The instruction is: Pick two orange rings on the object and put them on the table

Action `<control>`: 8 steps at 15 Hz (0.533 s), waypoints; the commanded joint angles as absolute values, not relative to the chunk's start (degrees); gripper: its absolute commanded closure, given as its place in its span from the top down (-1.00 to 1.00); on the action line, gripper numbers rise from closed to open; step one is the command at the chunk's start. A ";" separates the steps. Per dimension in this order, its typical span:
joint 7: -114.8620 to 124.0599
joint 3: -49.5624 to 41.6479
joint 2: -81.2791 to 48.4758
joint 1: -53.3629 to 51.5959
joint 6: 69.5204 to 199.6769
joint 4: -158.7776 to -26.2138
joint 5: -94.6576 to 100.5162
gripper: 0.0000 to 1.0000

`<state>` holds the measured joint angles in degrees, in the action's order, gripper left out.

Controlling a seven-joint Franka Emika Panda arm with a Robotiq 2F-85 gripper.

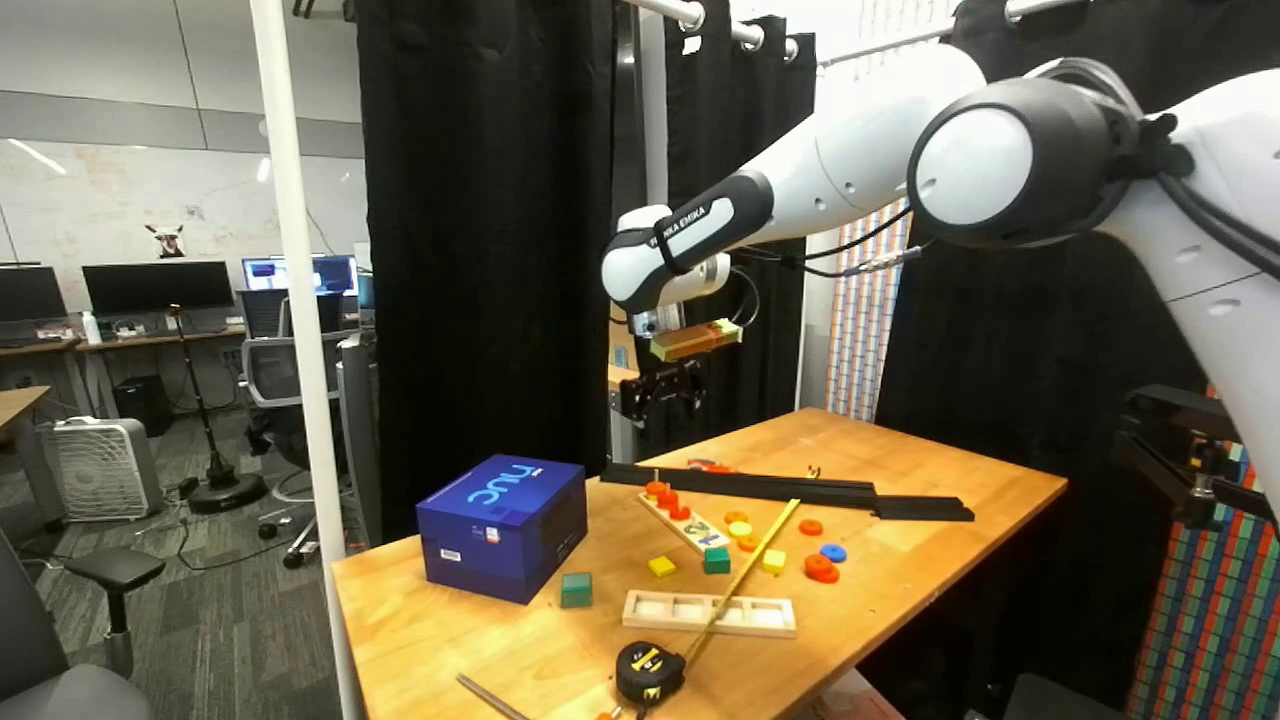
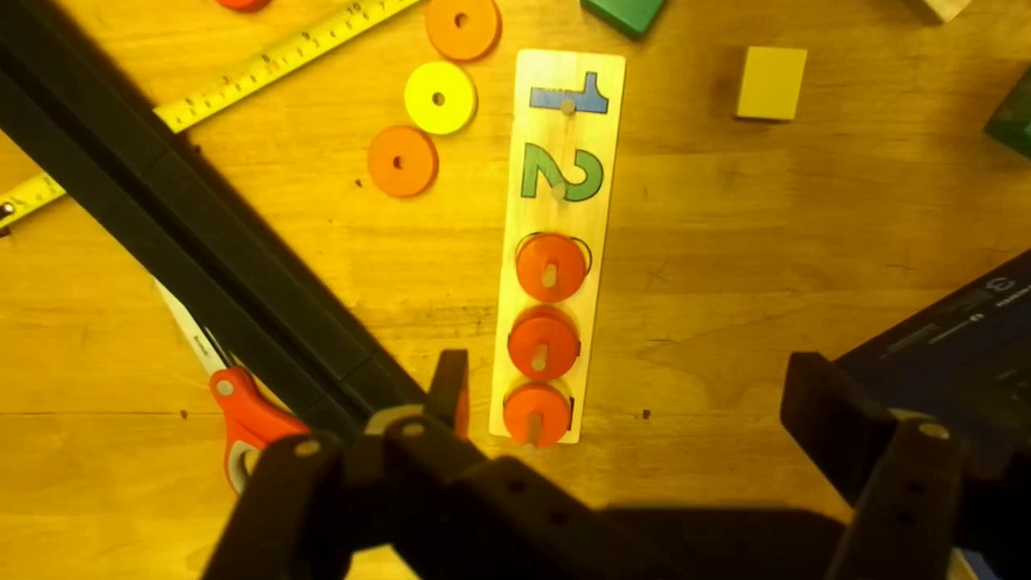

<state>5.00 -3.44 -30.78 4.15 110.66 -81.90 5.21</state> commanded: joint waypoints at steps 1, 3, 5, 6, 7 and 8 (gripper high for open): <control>0.81 -3.11 -36.50 6.03 112.03 -76.08 2.93 1.00; -0.28 -2.89 -38.77 6.90 112.76 -74.64 1.82 1.00; -1.41 -2.68 -40.67 7.53 113.00 -73.19 0.80 1.00; -1.78 -2.59 -41.49 7.76 112.92 -72.53 0.49 1.00; -2.24 -2.40 -42.12 8.01 112.75 -71.94 0.00 1.00; -2.53 -2.27 -42.87 8.21 112.81 -71.46 -0.54 1.00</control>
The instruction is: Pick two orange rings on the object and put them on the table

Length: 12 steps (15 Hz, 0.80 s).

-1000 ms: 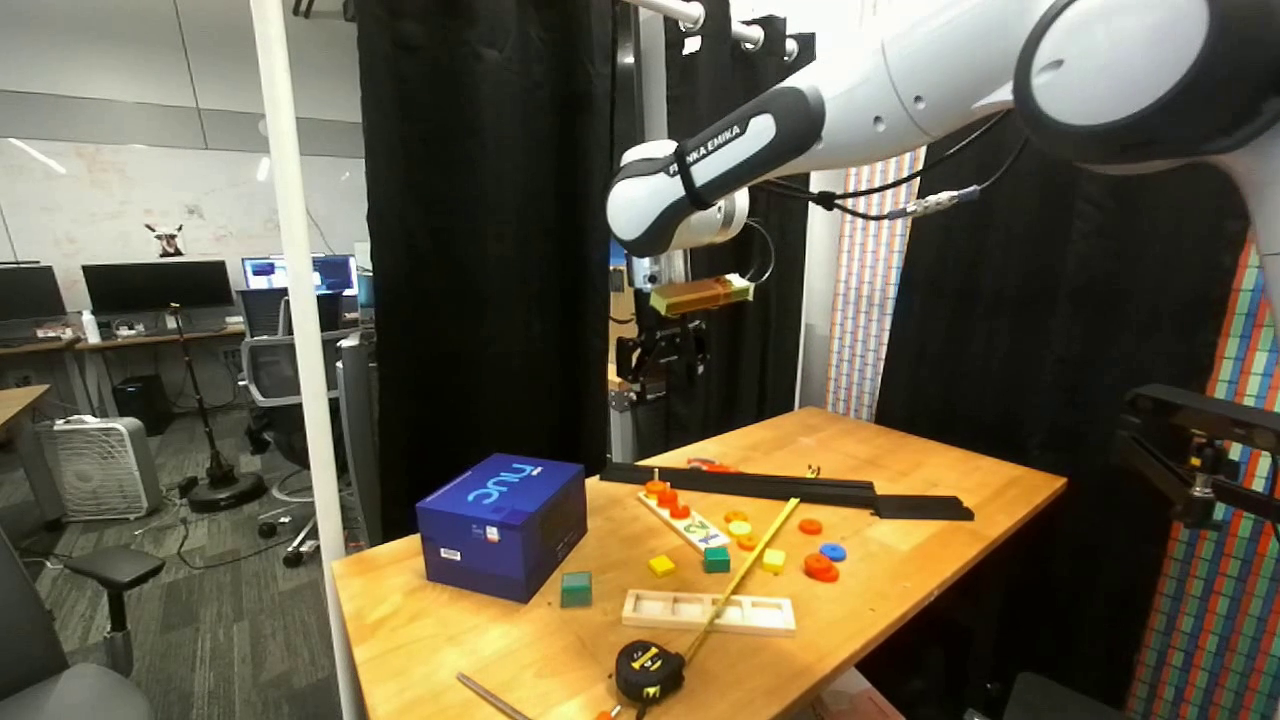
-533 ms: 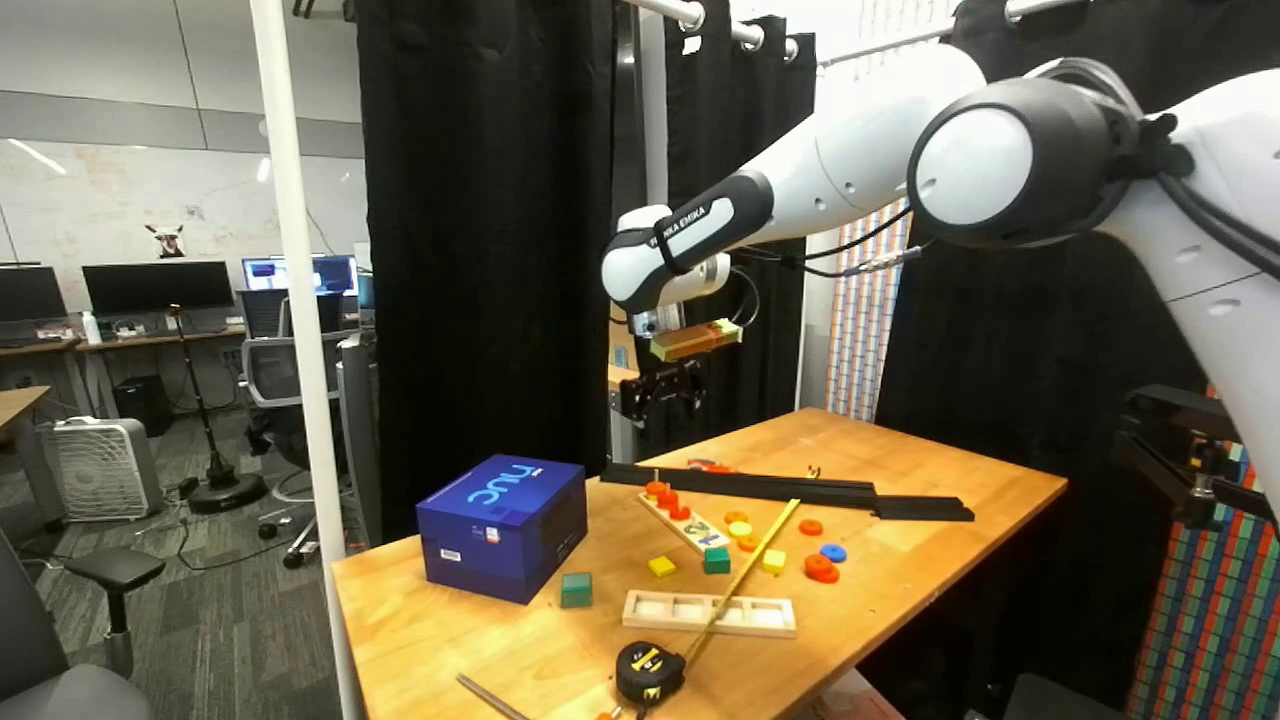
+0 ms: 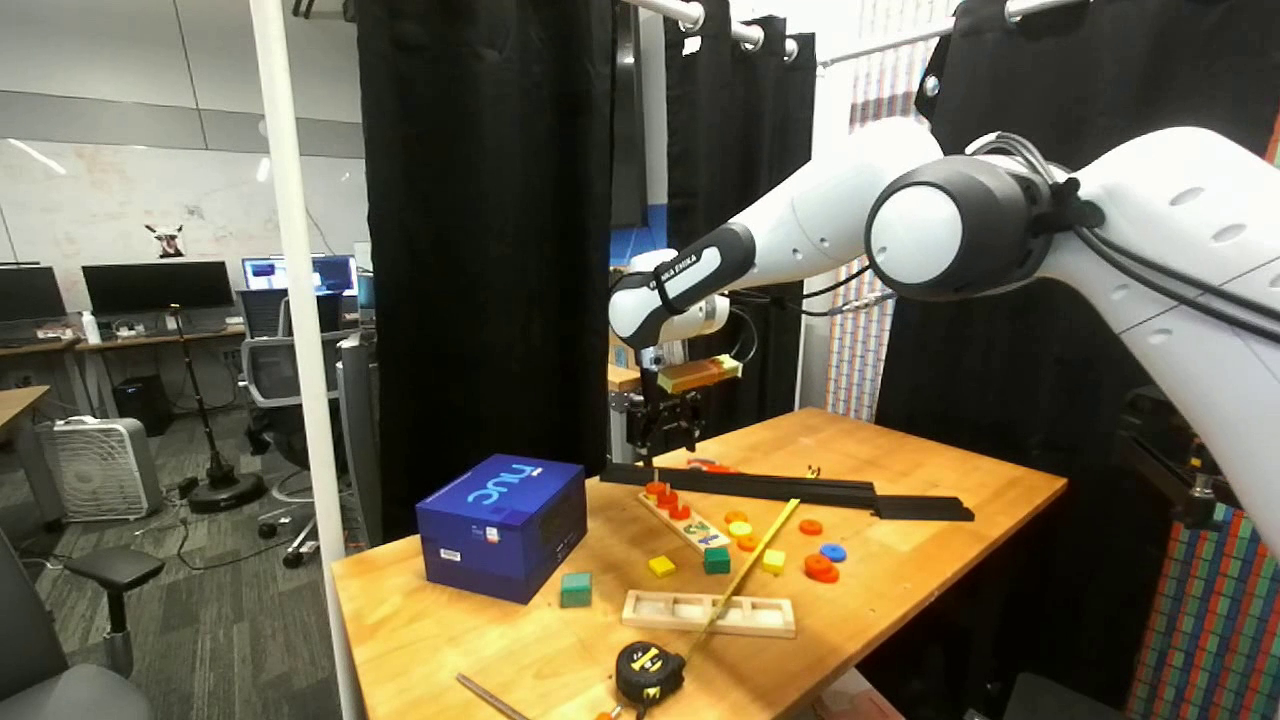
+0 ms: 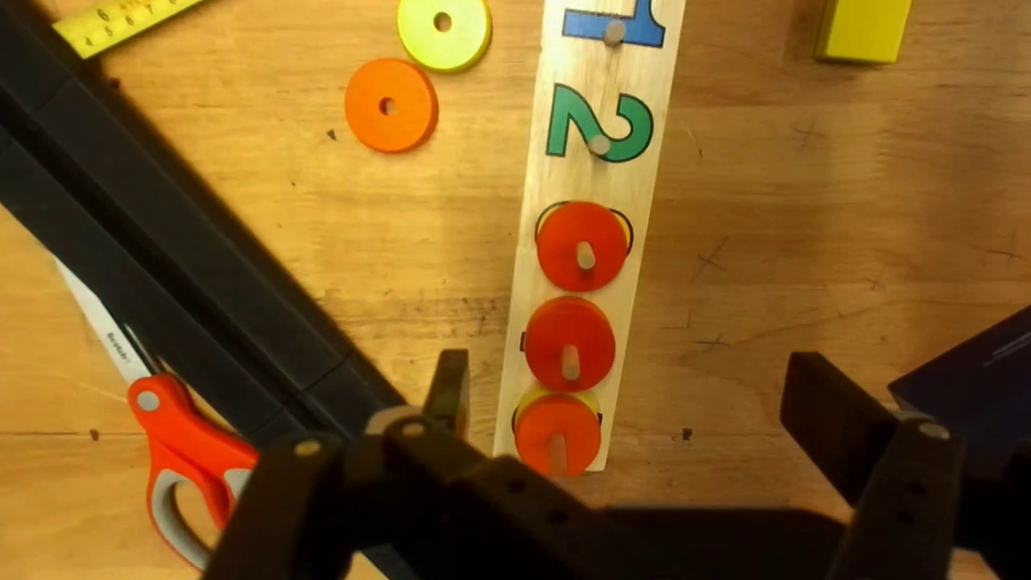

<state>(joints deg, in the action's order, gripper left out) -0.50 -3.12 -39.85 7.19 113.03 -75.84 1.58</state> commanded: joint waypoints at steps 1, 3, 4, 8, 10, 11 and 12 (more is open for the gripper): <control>-2.75 -2.12 -43.53 8.42 112.94 -71.03 -1.14 1.00; -3.23 -1.77 -44.81 8.85 112.98 -70.27 -2.26 1.00; -3.44 -1.61 -45.33 9.01 112.91 -69.95 -2.78 1.00; -3.68 -1.61 -47.05 9.28 112.82 -69.22 -3.30 1.00; -3.64 -1.83 -47.59 9.45 112.68 -69.23 -3.10 1.00; -3.66 -1.87 -47.85 9.58 112.66 -69.20 -3.09 1.00; -3.70 -1.87 -48.10 9.70 112.66 -69.14 -3.07 1.00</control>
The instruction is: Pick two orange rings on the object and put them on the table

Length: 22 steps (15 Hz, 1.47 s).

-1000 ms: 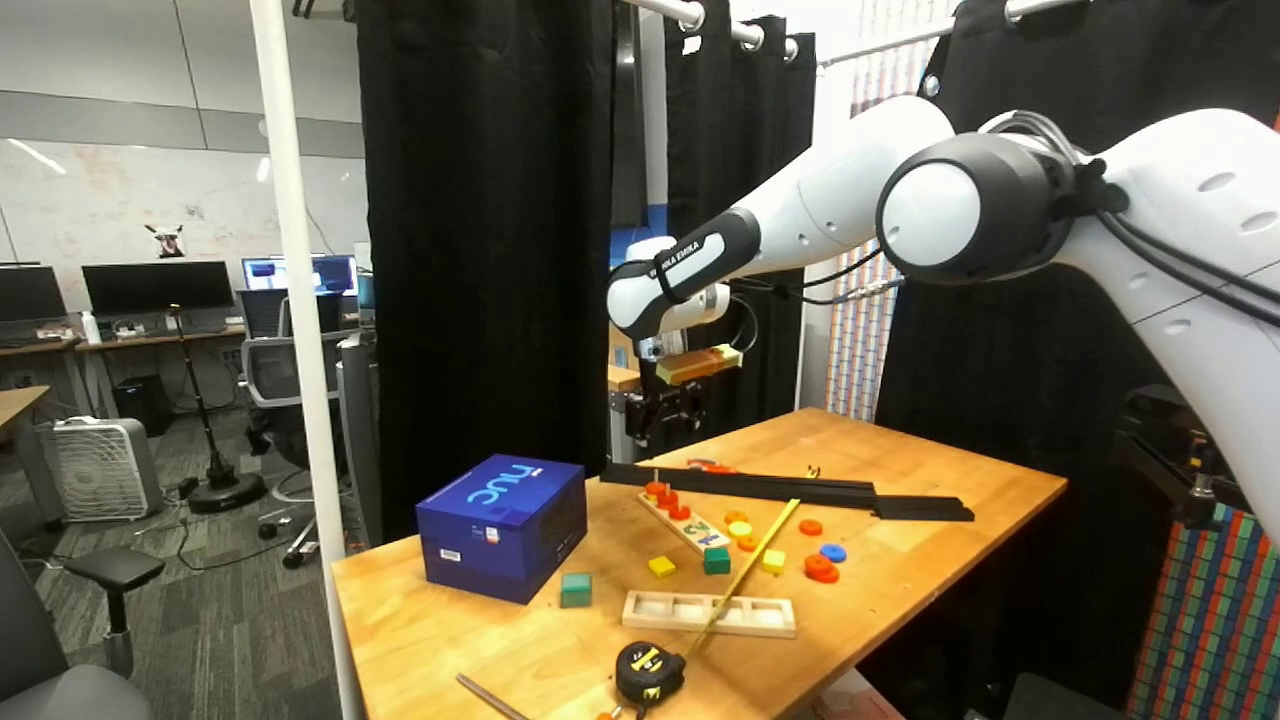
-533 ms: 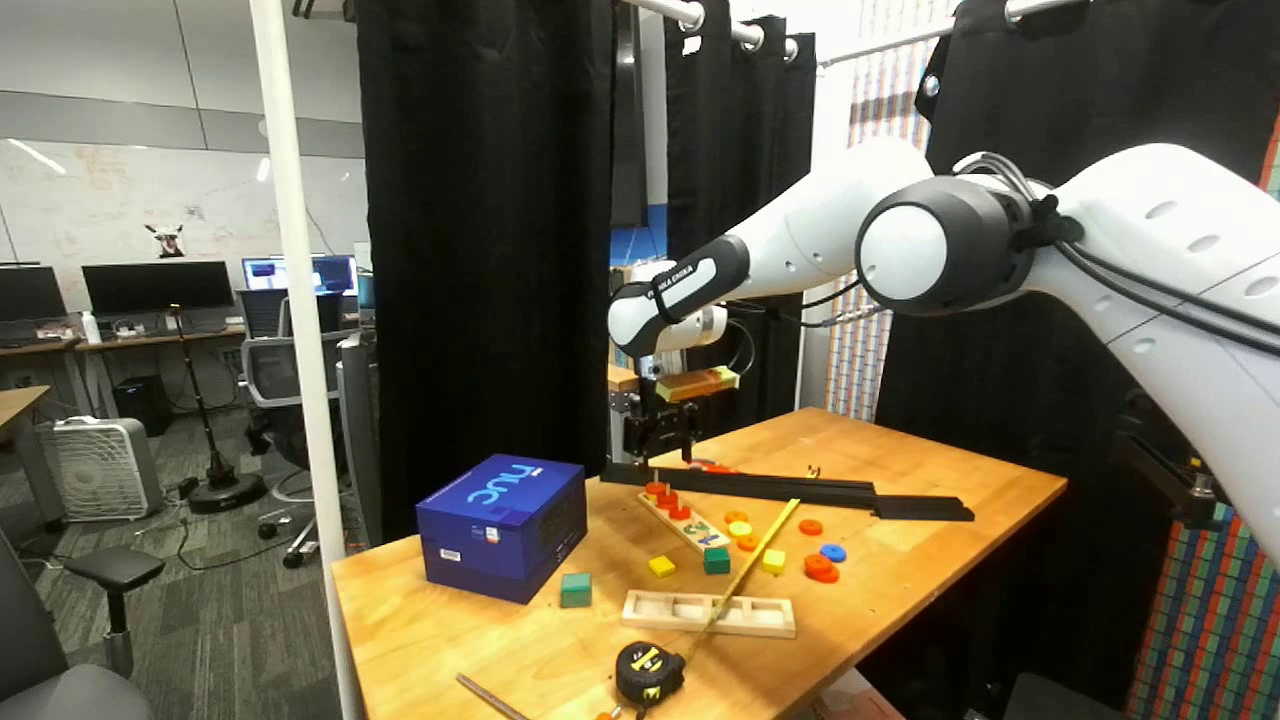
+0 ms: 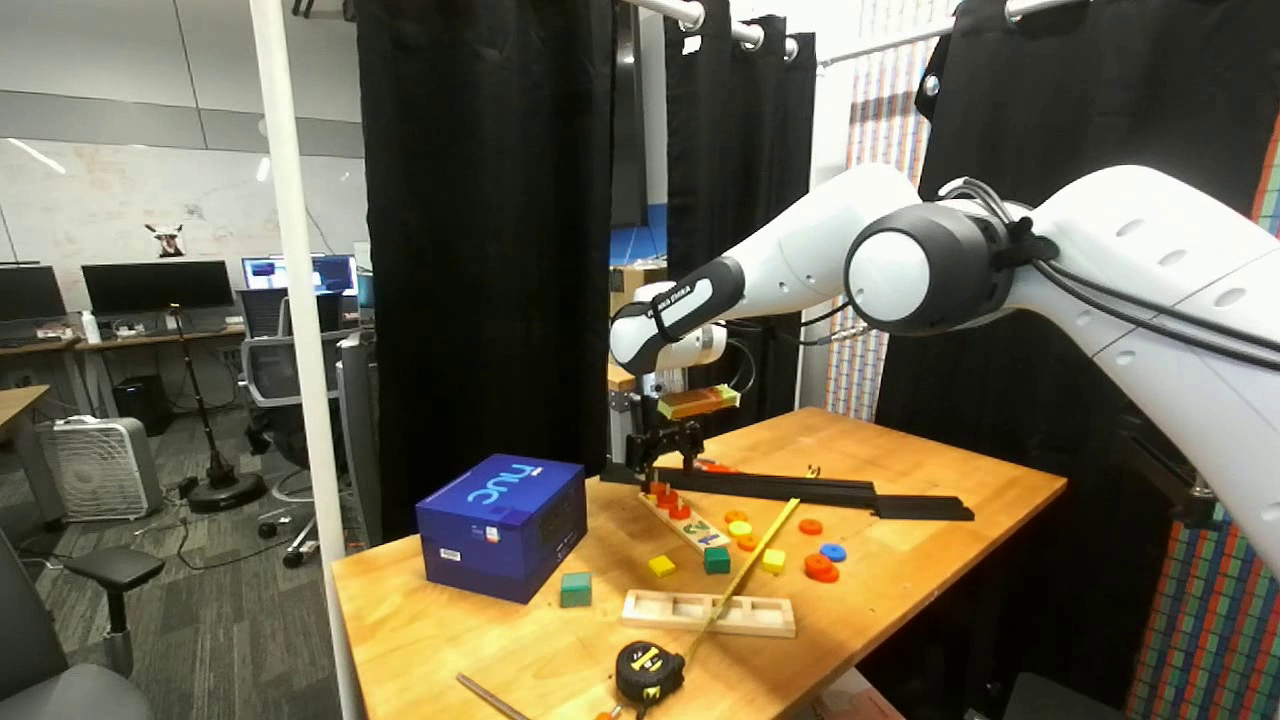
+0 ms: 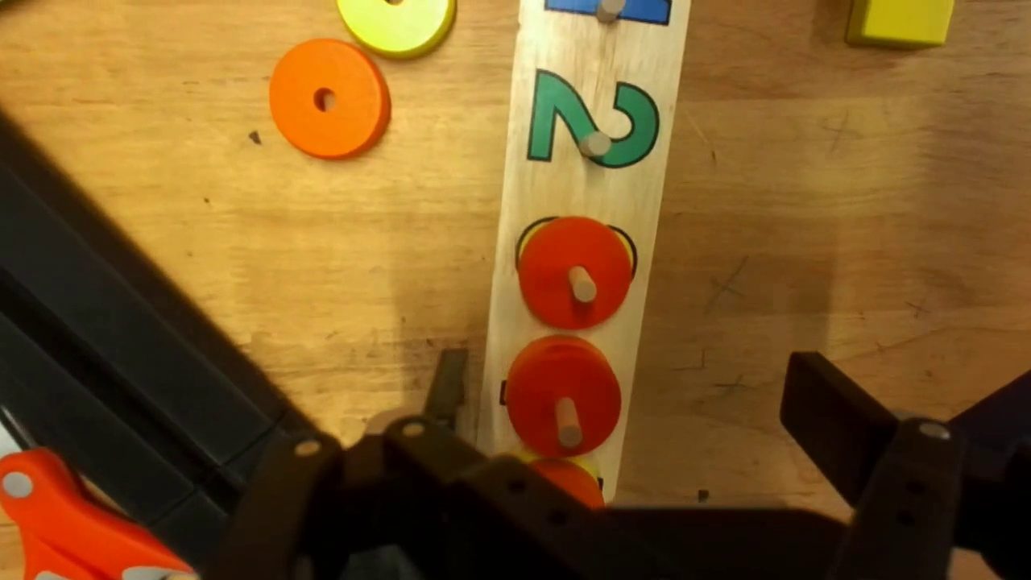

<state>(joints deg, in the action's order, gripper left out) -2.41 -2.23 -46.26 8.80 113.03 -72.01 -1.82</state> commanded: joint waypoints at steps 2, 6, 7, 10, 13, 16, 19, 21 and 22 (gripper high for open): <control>-3.70 -1.90 -48.94 9.94 112.44 -68.56 -3.02 1.00; -3.61 -1.89 -50.93 10.59 111.15 -66.00 -3.18 1.00; -3.62 -1.82 -51.39 10.80 110.94 -65.28 -3.32 1.00; -3.57 -1.77 -52.85 11.16 110.35 -63.14 -3.34 1.00; -3.52 -1.85 -54.04 11.45 109.49 -61.03 -3.21 1.00; -3.55 -1.83 -55.03 11.79 108.80 -59.18 -3.22 1.00; -3.53 -1.82 -55.77 11.97 108.14 -57.63 -3.16 1.00; -3.50 -1.79 -56.34 12.01 107.83 -56.67 -3.14 1.00; -3.52 -1.73 -56.55 11.97 107.69 -56.29 -3.14 1.00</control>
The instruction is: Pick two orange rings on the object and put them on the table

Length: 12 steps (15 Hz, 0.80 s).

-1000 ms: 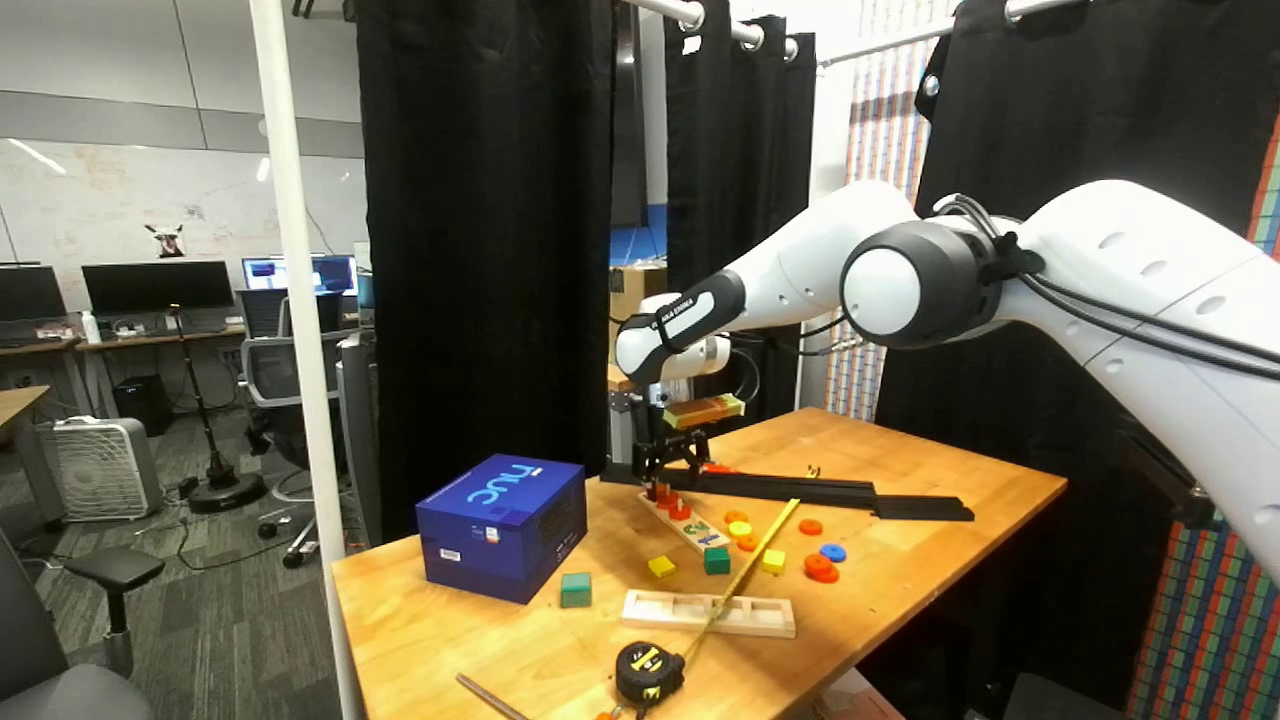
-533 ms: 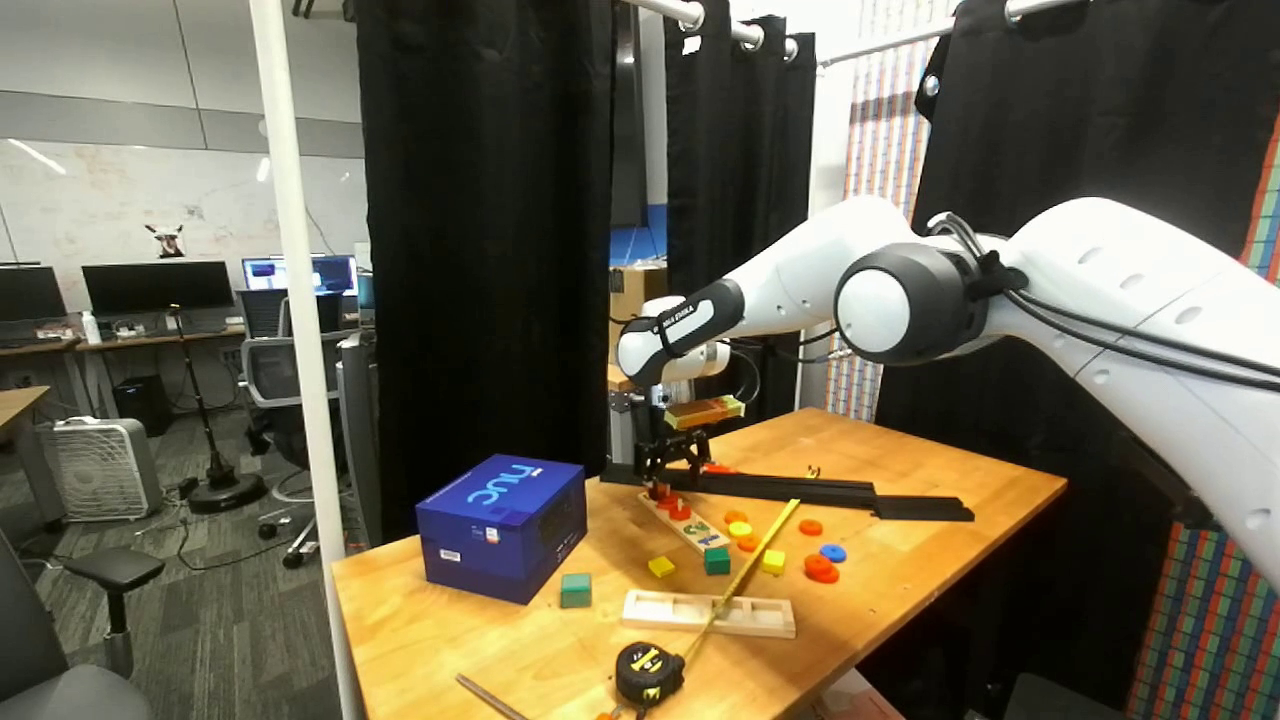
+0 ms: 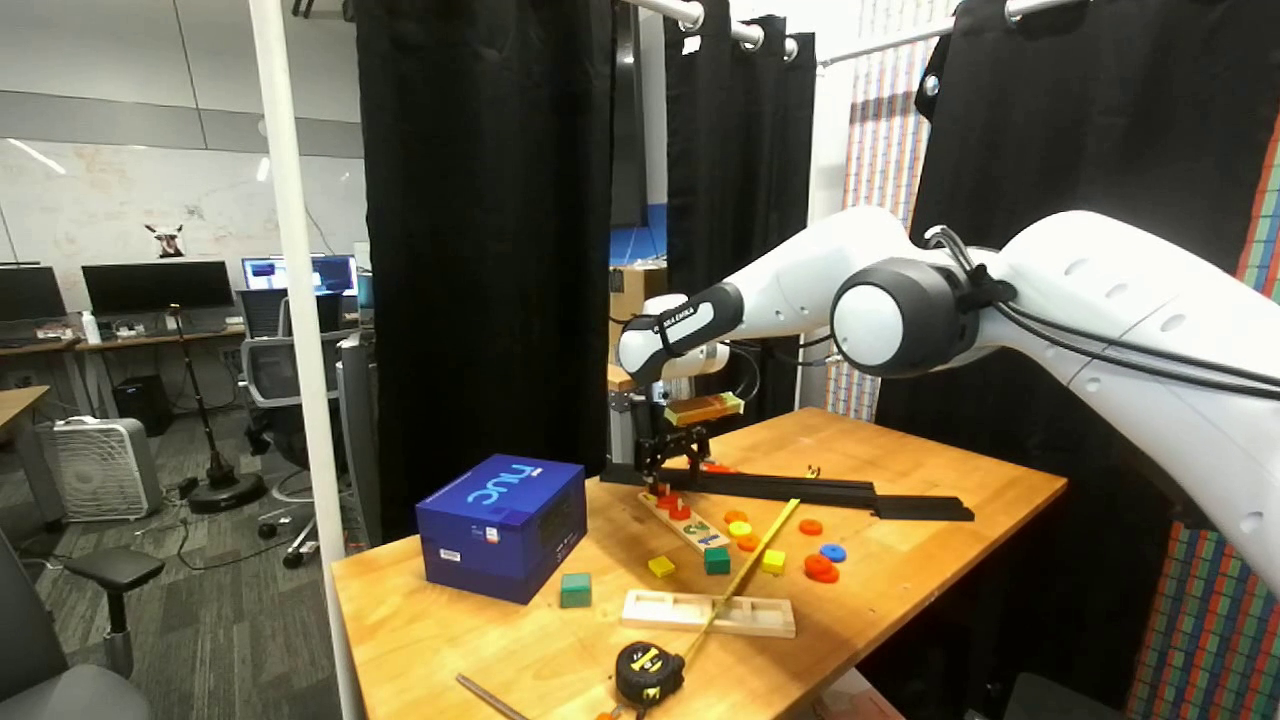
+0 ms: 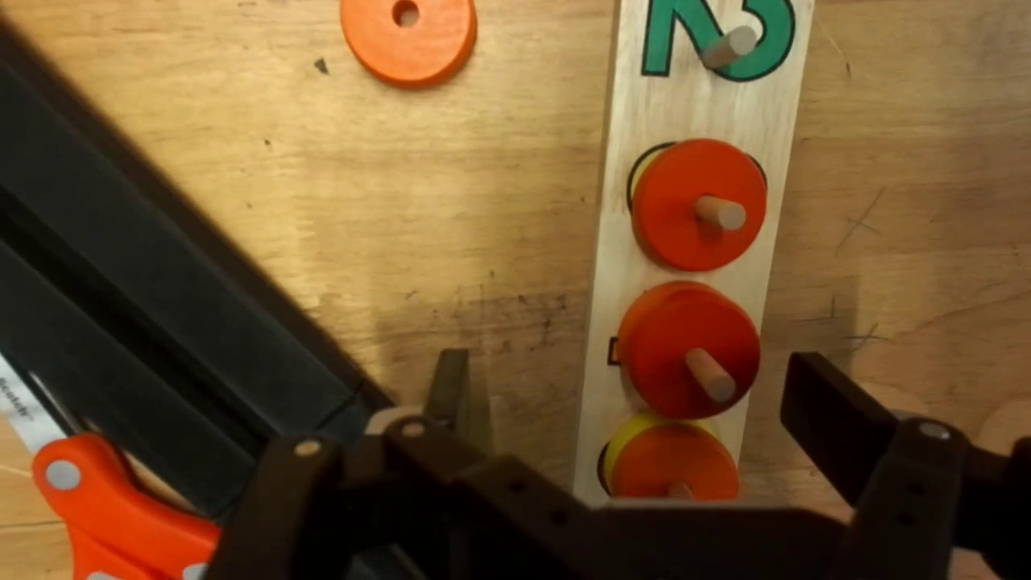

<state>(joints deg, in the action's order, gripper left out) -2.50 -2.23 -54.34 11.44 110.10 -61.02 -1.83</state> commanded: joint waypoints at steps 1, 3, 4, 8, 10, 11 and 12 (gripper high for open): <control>-3.46 -1.74 -56.83 11.94 107.37 -55.81 -3.11 1.00; -3.49 -1.64 -57.33 11.96 107.00 -54.97 -3.17 1.00; -3.45 -1.62 -57.65 11.95 106.88 -54.55 -3.17 1.00; -3.38 -1.44 -58.55 11.94 106.48 -53.41 -3.23 1.00; -3.35 -1.37 -59.01 11.97 106.21 -52.82 -3.22 1.00; -3.37 -1.35 -59.06 11.99 106.19 -52.74 -3.21 1.00; -3.37 -1.34 -59.12 12.00 106.18 -52.65 -3.21 1.00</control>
<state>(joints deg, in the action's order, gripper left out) -2.50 -1.83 -57.34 11.44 108.34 -56.65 -1.83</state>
